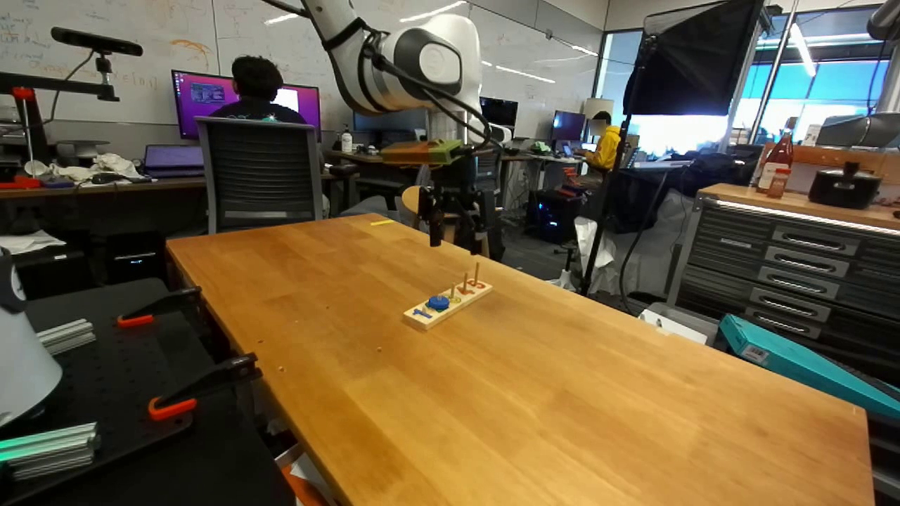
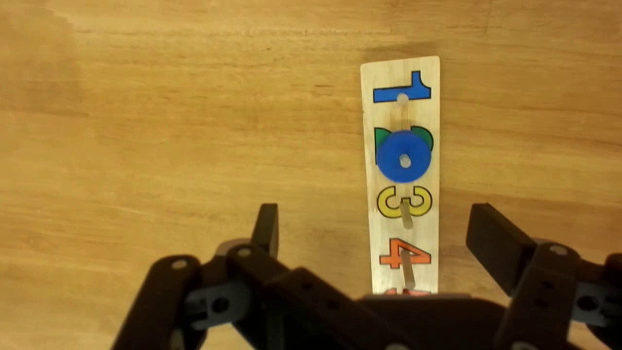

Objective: Remove the blue object from the top of the wooden object

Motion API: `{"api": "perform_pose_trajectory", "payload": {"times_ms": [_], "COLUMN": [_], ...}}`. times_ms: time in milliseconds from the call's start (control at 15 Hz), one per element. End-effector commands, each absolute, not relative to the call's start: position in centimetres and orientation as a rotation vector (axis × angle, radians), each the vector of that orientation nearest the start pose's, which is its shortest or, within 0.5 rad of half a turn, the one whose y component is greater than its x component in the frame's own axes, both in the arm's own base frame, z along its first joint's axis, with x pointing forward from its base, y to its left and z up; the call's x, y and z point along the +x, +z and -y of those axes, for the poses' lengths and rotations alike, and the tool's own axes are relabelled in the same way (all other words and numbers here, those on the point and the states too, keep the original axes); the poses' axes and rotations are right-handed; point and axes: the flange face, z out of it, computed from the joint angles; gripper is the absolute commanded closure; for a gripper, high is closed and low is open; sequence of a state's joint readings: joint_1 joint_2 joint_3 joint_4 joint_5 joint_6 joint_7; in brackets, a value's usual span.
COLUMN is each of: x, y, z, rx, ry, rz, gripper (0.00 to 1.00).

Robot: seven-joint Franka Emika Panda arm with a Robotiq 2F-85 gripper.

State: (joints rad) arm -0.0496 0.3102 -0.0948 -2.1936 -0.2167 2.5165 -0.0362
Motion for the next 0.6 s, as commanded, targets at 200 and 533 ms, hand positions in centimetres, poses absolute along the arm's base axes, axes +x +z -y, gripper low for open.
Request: {"api": "perform_pose_trajectory", "payload": {"times_ms": [200, 533], "x": [55.0, 54.6], "y": [18.1, 15.1], "z": [8.1, 6.9], "rx": [-3.311, -3.29], "ry": [0.094, 0.14], "rz": [0.074, 0.067], "gripper": [0.0, 0.0]}}
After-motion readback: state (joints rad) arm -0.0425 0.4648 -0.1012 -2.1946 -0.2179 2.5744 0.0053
